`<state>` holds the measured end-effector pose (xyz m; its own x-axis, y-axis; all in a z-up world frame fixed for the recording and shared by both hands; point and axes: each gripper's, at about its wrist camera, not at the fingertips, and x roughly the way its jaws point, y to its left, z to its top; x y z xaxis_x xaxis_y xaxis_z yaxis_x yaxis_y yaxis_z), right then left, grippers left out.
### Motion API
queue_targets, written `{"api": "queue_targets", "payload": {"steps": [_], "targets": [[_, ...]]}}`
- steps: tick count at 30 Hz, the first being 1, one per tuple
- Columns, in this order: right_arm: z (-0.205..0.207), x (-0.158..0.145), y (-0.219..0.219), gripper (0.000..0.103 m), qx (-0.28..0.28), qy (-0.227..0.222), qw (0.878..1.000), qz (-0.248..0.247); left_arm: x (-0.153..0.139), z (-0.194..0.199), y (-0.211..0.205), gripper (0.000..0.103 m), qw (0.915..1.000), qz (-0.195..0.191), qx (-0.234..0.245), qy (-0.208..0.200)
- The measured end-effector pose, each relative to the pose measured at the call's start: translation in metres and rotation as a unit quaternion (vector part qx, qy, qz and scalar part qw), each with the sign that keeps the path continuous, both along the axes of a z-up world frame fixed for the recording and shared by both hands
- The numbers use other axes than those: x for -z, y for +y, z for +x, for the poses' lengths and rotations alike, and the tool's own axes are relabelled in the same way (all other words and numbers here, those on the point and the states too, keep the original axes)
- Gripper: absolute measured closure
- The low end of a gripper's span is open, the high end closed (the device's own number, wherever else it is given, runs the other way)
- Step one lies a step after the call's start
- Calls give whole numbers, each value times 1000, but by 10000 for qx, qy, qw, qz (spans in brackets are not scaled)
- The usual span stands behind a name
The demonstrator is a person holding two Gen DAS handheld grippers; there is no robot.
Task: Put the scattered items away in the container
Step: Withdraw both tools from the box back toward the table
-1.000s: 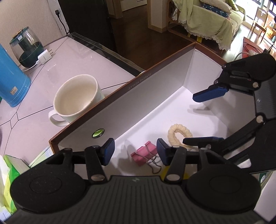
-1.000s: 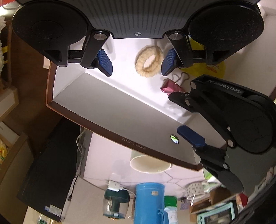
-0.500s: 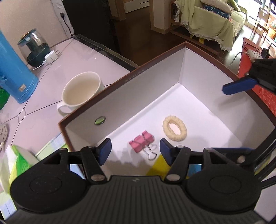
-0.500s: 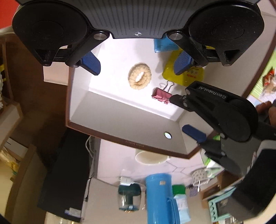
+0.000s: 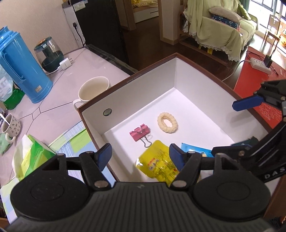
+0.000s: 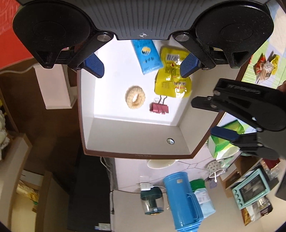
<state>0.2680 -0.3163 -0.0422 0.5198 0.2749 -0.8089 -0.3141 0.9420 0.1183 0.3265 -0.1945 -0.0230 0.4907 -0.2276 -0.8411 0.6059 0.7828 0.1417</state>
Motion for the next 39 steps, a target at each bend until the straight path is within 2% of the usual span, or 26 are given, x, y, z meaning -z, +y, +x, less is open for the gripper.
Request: {"api": "queue_targets", "payload": {"steps": [10,15,23,32,39], "targets": [[-40,-12,-5,9,409,-87,9991,-50,-19,-44,1,31,9997,-24,54,-230],[-59,-20,-9,9,541,-197,9983,49,-28,-66,5,24,9993,-58,13,-356],[-91,-30,-7,9,655,-375,9969,219,-41,-102,21,20,9984,-277,-110,-480],[-124,-36,-2,9,800,-474,9950,370,-41,-144,58,19,9967,-683,-317,-299],[-145,-28,-1,9,1106,-382,9918,521,-34,-175,101,19,9938,-910,-637,-101]]}}
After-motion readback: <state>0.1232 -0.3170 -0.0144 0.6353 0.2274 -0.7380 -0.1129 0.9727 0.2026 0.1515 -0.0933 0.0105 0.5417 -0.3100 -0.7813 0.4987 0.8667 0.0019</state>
